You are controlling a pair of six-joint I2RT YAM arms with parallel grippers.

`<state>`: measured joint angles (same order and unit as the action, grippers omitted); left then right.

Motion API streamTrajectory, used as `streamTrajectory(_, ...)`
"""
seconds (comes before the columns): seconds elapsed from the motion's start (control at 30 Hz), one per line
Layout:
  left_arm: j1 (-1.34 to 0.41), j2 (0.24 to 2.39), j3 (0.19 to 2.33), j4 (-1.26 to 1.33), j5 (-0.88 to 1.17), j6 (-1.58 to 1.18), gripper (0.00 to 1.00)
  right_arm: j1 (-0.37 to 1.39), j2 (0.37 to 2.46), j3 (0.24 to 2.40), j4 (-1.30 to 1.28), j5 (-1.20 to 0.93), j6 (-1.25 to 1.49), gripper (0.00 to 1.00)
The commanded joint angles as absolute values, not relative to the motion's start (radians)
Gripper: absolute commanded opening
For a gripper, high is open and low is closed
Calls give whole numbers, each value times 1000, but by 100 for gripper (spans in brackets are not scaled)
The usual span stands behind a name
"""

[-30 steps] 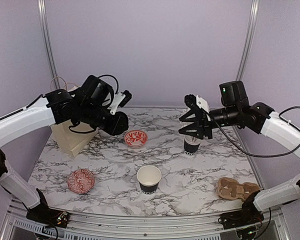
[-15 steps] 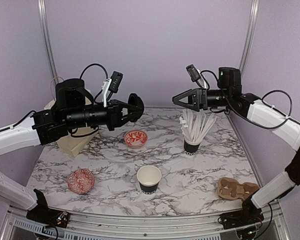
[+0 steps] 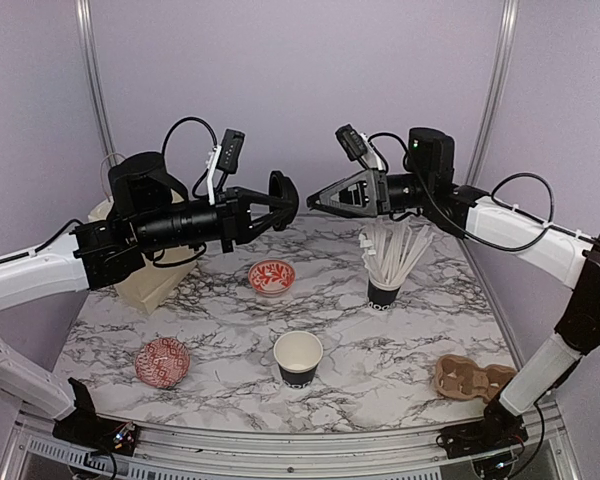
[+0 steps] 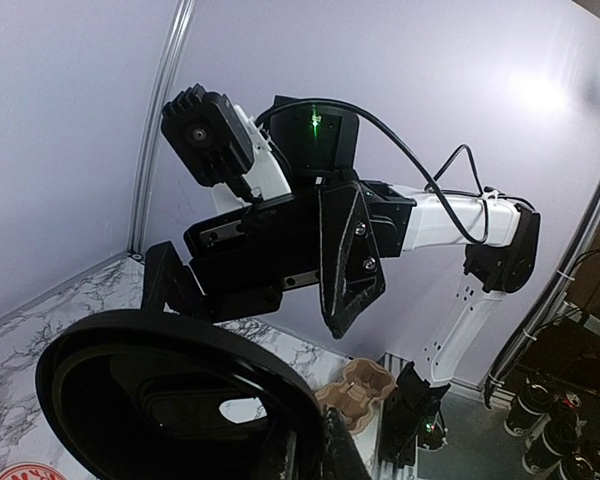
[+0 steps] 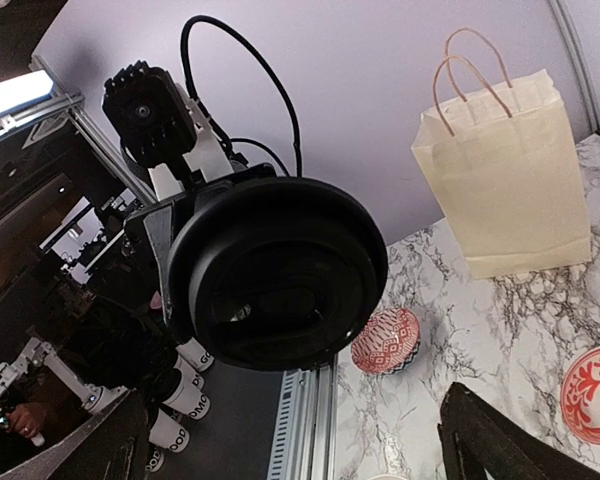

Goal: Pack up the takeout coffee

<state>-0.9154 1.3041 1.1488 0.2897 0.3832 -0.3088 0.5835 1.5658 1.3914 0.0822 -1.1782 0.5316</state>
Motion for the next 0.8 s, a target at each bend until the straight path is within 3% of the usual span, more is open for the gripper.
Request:
streamTrajectory(0.0, -917, 1329, 1198, 350, 448, -319, 8, 611, 1592, 1452, 143, -1203, 567, 99)
streamTrajectory(0.5, -935, 1363, 1212, 352, 474, -338, 8, 644, 1623, 1473, 181, -1217, 595, 99)
streamTrajectory(0.77, -943, 1375, 1224, 354, 476, -332, 8, 646, 1617, 1421, 279, -1252, 667, 88)
